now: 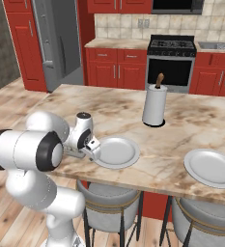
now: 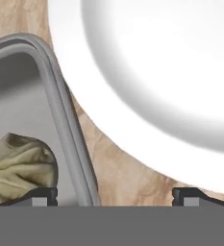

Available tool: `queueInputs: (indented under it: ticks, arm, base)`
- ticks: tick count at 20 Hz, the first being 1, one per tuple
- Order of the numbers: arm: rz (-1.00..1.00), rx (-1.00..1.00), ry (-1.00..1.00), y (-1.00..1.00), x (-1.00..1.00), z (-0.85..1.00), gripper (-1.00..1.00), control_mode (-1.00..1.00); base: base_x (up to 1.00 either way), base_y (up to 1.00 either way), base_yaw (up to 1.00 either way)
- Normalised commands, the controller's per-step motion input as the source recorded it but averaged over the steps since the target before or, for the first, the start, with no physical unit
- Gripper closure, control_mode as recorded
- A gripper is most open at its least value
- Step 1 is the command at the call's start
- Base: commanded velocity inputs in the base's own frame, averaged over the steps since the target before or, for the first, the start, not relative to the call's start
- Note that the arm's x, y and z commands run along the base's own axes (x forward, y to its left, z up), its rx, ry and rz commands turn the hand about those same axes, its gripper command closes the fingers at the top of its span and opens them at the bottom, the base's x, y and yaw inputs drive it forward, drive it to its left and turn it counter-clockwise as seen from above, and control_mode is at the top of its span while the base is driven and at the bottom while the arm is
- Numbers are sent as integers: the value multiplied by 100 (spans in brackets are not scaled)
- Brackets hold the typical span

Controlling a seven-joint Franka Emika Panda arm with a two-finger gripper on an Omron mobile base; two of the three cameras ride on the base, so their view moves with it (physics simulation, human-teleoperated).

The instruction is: Place two dumplings into each of the tupperware containers and then place the containers in the fridge.

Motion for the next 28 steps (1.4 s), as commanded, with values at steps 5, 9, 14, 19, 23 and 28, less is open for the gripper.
queueInputs:
  ticks: [5, 9, 14, 19, 23, 28]
  arm:
    - [0, 0, 0, 2, 0, -27, -100, -100]
    - [0, 0, -2, 9, 0, -38, -100, -100]
    - [0, 0, -1, 12, 2, -31, -100, -100]
    - [0, 0, 0, 11, 2, -26, 100, -100]
    - [0, 0, 0, 8, 0, -18, 100, -100]
    - [0, 0, 0, 14, 0, -15, 100, -100]
  base:
    - [0, 0, 0]
    - [0, 0, 0]
    - [0, 0, 0]
    - [0, 0, 0]
    - [0, 0, 0]
    - [0, 0, 0]
